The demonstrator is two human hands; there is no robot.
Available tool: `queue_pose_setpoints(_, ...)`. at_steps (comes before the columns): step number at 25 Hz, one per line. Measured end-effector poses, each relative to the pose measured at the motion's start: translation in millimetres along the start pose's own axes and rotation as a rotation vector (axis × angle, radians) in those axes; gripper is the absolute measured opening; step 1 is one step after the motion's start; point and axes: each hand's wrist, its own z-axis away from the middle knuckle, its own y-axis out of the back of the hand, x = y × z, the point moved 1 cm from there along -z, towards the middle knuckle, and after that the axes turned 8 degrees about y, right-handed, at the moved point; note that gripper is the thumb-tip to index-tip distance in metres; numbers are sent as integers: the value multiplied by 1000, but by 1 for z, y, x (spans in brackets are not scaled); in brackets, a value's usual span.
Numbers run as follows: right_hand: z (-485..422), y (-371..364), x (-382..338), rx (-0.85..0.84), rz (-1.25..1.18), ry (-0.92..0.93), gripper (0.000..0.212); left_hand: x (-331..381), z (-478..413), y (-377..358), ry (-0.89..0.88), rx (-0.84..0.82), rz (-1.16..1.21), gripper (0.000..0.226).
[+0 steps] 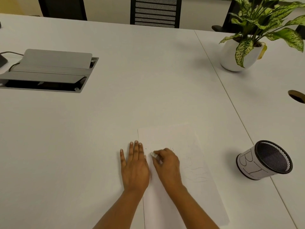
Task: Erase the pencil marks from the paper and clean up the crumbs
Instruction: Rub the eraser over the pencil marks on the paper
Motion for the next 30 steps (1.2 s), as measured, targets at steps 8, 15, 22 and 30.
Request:
queue_pose_setpoints(8, 15, 0, -5, -38, -14, 24, 15, 2, 2, 3, 17, 154, -187, 52)
queue_pose_setpoints(15, -18, 3, 2, 39, 20, -79, 16, 5, 0, 10, 4, 104, -209, 47)
queue_pose_setpoints(22, 4, 4, 4, 4, -14, -36, 14, 1, -1, 4, 38, 86, -201, 51)
queue_pose_setpoints(30, -12, 28, 22, 73, 20, -170, 13, 0, -1, 0, 16, 38, -67, 53)
